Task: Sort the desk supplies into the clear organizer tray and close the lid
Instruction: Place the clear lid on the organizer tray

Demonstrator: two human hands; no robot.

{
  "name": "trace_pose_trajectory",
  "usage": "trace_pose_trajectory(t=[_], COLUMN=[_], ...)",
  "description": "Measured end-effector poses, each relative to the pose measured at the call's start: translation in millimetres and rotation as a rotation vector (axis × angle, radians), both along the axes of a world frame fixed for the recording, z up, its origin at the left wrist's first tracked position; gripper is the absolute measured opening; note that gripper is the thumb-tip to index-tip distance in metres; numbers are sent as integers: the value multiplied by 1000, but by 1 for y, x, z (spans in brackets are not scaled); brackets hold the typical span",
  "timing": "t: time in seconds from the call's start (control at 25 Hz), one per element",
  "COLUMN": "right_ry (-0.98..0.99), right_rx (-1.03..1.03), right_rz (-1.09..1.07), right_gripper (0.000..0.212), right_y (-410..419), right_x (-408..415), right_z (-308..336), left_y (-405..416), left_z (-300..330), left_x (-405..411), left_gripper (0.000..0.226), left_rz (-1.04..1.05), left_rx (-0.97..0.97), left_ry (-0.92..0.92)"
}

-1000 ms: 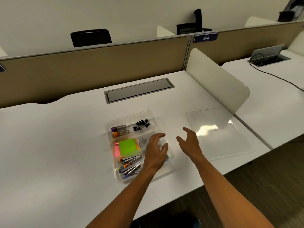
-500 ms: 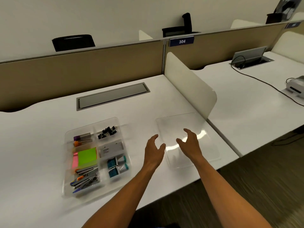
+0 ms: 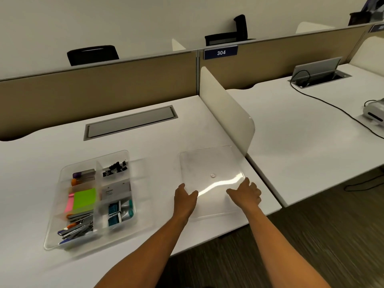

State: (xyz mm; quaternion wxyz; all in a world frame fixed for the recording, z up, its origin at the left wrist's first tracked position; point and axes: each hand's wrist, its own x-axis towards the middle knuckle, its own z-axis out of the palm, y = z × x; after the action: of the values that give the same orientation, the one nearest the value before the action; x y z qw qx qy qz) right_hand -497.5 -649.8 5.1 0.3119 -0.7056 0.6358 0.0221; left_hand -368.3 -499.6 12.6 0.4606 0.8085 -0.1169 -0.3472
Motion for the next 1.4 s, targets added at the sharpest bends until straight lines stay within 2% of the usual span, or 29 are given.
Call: trace_pose_trajectory(t=[0.08, 0.16, 0.28, 0.32, 0.44, 0.56, 0.76, 0.84, 1.0, 1.12, 1.16, 1.28, 1.4], right_ry=[47, -8, -333, -449, -663, -822, -1005, -1078, -1100, -1084, -1105, -1169, -991], right_rx=[-8, -4, 101, 128, 150, 157, -190, -288, -446, -538, -507, -185, -241], right_rz=[4, -23, -91, -105, -95, -19, 130, 196, 357, 428, 470, 639, 944], right_gripper=[66, 47, 39, 29, 19, 28, 25, 24, 37, 43, 45, 53, 67], right_y=[-3, -9, -18, -18, -19, -12, 21, 42, 83, 116, 127, 153, 162], right_x=[1, 0, -5, -6, 1, 16, 62, 78, 101, 121, 128, 147, 162], right_z=[1, 1, 7, 12, 36, 70, 128, 146, 167, 168, 167, 169, 165], left_y=[-3, -3, -1, 0, 4, 4, -15, -18, -8, 7, 12, 32, 59], left_z=[0, 2, 4, 5, 11, 27, 93, 120, 172, 196, 200, 207, 206], left_x=[-3, -1, 8, 11, 22, 36, 44, 43, 46, 65, 72, 93, 119], left_gripper=[69, 66, 62, 61, 57, 47, 28, 34, 63, 68, 67, 46, 33], left_rz=[51, 125, 180, 192, 224, 270, 244, 190, 93, 78, 76, 159, 267], left_rx=[6, 12, 1, 7, 7, -100, -400, -505, -682, -751, -760, -761, -750], left_ry=[8, 38, 78, 81, 87, 90, -11, -60, -131, -228, -260, -387, -443])
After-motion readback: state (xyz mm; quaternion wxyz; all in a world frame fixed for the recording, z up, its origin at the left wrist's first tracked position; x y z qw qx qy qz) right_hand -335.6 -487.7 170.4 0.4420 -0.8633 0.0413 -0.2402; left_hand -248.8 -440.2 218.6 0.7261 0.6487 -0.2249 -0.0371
